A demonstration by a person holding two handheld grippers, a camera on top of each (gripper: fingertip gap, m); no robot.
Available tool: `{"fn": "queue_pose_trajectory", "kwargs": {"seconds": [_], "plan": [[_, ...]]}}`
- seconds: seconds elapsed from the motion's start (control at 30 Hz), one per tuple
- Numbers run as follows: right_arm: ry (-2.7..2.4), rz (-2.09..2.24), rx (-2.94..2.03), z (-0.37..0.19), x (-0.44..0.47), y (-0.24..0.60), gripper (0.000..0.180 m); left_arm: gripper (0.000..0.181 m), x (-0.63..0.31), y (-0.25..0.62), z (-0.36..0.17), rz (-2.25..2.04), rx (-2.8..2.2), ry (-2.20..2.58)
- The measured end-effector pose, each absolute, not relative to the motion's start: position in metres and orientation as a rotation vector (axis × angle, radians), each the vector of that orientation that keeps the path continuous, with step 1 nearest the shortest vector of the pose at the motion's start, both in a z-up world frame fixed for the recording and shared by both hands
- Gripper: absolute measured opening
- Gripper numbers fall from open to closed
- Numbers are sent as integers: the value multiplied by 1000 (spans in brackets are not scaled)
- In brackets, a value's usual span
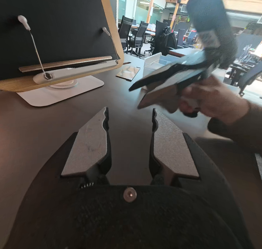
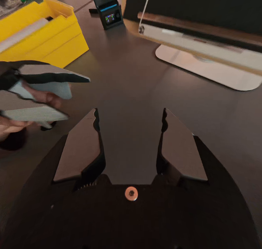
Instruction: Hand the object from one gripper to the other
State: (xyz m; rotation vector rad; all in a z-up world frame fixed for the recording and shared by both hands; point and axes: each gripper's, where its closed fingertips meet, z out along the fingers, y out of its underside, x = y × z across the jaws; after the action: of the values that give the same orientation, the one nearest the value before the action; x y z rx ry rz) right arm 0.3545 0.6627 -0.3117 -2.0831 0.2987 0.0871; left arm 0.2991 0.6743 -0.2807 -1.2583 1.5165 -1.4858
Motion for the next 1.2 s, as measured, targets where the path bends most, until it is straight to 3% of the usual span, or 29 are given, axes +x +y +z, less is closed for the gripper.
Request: {"fn": "queue_pose_trajectory", "kwargs": {"seconds": [0.1, 0.4, 0.47, 0.57, 0.6, 0.67, 0.7, 0.8, 0.93, 0.97, 1.0, 1.03, 1.07, 1.13, 1.2], "plan": [[260, 14, -2120, -337, 368, 675, 92, 60, 300, 671, -284, -1477, -1270, 1541], [17, -69, -2135, -345, 352, 668, 93, 54, 293, 654, -267, -1515, -1182, 1522], [6, -9, -2125, -345, 347, 666, 103, 56, 290, 653, -260, -1531, -1156, 1503], [12, 140, -2071, -333, 337, 662, 100, 62, 287, 656, -251, -1523, -1107, 1479], [5, 97, -2074, -332, 341, 660, 97, 64, 286, 660, -248, -1514, -1091, 1452], [49, -11, -2094, -331, 353, 655, 76, 46, 284, 662, -243, -1489, -1050, 1437], [64, 3, -2092, -329, 352, 654, 73, 45, 282, 662, -240, -1478, -1029, 1436], [28, 186, -1972, -311, 331, 652, 39, 55, 282, 666, -245, -1405, -1022, 1440], [72, 171, -1948, -312, 336, 648, 65, 62, 258, 644, -263, -1408, -1117, 1553], [65, 120, -1963, -315, 341, 646, 63, 64, 245, 639, -262, -1398, -1117, 1572], [51, 84, -1973, -316, 343, 644, 52, 59, 232, 638, -261, -1369, -1115, 1591], [33, 73, -1971, -316, 342, 643, 41, 34, 218, 639, -258, -1336, -1122, 1615], [36, 68, -1961, -315, 342, 642, 41, 16, 205, 646, -253, -1301, -1162, 1625], [65, 88, -1943, -314, 341, 642, 57, 27, 180, 670, -237, -1221, -1252, 1637], [85, 92, -1929, -313, 342, 643, 63, 55, 157, 709, -225, -1064, -1353, 1670]]}}
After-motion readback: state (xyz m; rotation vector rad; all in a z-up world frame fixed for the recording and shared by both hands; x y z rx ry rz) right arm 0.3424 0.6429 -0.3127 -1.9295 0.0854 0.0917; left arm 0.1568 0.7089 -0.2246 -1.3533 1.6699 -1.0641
